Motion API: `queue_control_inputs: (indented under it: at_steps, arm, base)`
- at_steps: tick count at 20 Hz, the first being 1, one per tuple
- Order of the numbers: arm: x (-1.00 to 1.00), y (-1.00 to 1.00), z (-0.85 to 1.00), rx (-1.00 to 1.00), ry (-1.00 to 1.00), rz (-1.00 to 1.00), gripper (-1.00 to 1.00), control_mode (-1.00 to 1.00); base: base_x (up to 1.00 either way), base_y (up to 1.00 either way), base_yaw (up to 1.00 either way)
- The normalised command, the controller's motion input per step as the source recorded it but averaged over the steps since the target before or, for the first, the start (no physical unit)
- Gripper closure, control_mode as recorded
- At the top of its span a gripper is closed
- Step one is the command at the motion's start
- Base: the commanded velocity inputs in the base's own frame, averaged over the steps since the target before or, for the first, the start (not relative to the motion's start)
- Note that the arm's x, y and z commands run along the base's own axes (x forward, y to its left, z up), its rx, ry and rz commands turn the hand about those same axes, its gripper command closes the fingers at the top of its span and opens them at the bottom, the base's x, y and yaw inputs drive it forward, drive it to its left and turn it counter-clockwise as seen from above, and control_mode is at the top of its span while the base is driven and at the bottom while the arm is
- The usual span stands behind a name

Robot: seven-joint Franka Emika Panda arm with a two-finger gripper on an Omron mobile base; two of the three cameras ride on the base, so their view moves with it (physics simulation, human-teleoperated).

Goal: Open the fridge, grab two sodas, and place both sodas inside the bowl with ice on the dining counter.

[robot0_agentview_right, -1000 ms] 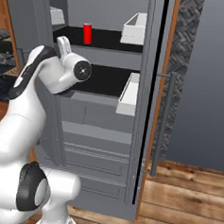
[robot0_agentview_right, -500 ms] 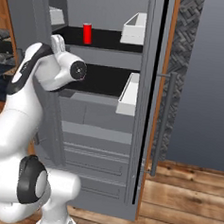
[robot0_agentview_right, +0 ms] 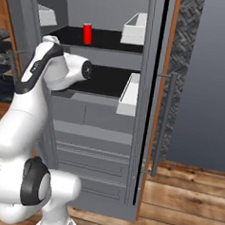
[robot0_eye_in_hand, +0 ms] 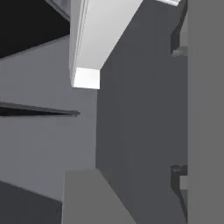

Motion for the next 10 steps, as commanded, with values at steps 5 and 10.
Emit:
queue_control_inputs:
  at_steps: [5, 10]
  arm:
    - [-0.35, 0.68, -0.02, 0.0, 0.0, 0.25, -1.0, -1.0]
    - [-0.46, 0.86, -0.03, -0.01, 0.0, 0.16, -1.0, -1.0]
  base:
    - [0.0, 0.0, 0.0]
    - [0.0, 0.0, 0.0]
